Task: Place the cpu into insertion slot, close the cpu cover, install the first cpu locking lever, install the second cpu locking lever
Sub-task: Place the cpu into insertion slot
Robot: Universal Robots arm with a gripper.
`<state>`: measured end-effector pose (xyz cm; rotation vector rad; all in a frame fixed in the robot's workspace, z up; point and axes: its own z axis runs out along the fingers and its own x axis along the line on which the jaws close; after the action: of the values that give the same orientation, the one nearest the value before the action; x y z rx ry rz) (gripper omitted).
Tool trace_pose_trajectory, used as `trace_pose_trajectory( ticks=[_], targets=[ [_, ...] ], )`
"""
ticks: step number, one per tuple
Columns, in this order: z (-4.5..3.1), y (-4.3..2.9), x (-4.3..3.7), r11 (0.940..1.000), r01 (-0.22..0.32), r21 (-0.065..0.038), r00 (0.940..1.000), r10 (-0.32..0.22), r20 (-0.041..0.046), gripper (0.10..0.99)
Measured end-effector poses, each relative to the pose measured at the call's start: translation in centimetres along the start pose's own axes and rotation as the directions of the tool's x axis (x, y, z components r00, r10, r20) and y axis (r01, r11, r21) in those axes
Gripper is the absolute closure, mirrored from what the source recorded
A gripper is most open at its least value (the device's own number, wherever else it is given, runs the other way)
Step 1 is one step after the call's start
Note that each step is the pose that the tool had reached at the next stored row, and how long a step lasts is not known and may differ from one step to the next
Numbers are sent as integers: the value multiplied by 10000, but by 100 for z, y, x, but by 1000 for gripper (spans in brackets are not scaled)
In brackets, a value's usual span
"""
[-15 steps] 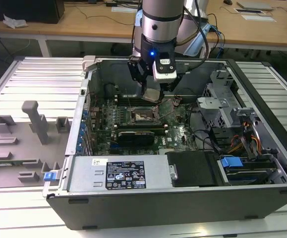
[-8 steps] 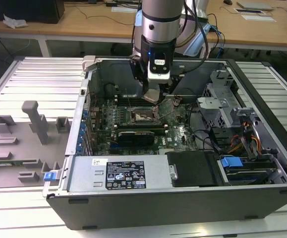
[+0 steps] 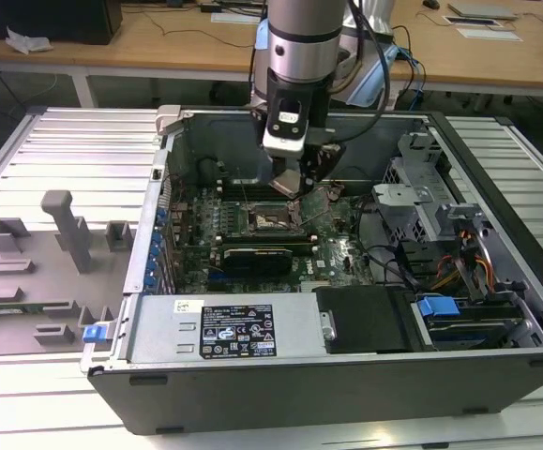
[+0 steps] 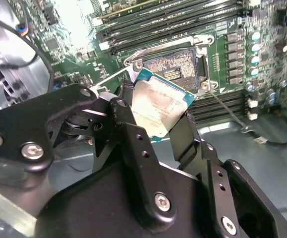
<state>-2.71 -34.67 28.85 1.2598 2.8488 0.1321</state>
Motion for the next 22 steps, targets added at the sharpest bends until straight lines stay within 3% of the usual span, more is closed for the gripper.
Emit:
trace_pose_trajectory(
  ticks=[2,5,7,8,10,11,13,14,17,18,20,21,22],
  targets=[
    [3,0,0,9993,-382,-5,9993,382,34,545],
    [11,-1,0,9909,-1347,-24,9908,1347,118,545],
    [18,-1,0,9800,-1987,-42,9799,1988,172,545],
    [22,-2,0,9719,-2352,-53,9717,2353,203,545],
    [26,-2,-1,9632,-2687,-65,9629,2688,232,545],
    [30,-2,-1,9550,-2965,-75,9547,2966,255,545],
    [35,-3,-1,9443,-3291,-89,9438,3292,282,545],
    [40,-3,-1,9318,-3627,-104,9313,3629,310,545],
    [53,-4,-1,9117,-4106,-129,9111,4108,348,545],
    [58,-5,-1,9015,-4325,-140,9008,4327,367,545],
    [72,-6,-1,8743,-4852,-170,8733,4854,409,545],
    [76,-7,-1,8652,-5011,-180,8642,5014,422,545],
    [84,-7,-1,8470,-5312,-201,8459,5315,445,545]
  ],
)
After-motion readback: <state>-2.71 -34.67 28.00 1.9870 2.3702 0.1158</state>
